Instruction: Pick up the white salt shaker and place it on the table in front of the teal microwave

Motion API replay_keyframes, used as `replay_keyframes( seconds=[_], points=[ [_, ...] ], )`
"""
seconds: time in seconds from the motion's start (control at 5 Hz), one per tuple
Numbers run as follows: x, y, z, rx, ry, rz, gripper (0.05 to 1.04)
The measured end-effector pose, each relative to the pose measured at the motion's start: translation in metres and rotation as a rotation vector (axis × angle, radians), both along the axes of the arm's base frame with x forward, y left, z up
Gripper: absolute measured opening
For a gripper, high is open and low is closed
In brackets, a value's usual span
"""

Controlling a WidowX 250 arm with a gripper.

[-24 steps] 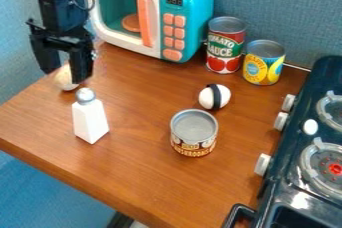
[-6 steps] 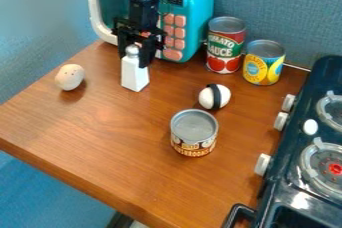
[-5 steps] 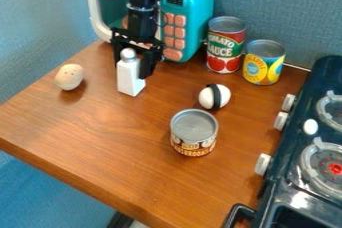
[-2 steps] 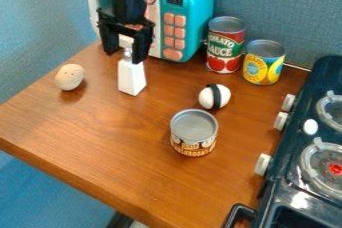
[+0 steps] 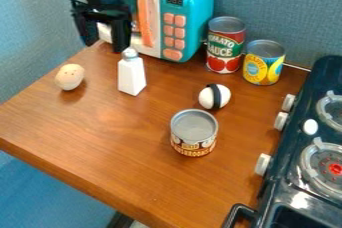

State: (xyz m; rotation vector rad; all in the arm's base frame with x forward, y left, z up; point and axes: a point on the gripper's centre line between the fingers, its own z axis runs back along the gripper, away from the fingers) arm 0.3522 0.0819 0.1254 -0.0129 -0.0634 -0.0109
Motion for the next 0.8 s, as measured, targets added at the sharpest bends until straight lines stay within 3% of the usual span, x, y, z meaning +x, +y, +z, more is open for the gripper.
replay_keyframes(
  seconds=[0.2, 0.4, 0.8],
  points=[
    [-0.022, 0.003, 0.0, 0.054, 0.037, 0.02, 1.001],
    [-0.028, -0.013, -0.007, 0.064, 0.056, -0.01, 1.001],
    [-0.031, -0.057, -0.016, 0.059, 0.013, -0.099, 1.001]
  ],
)
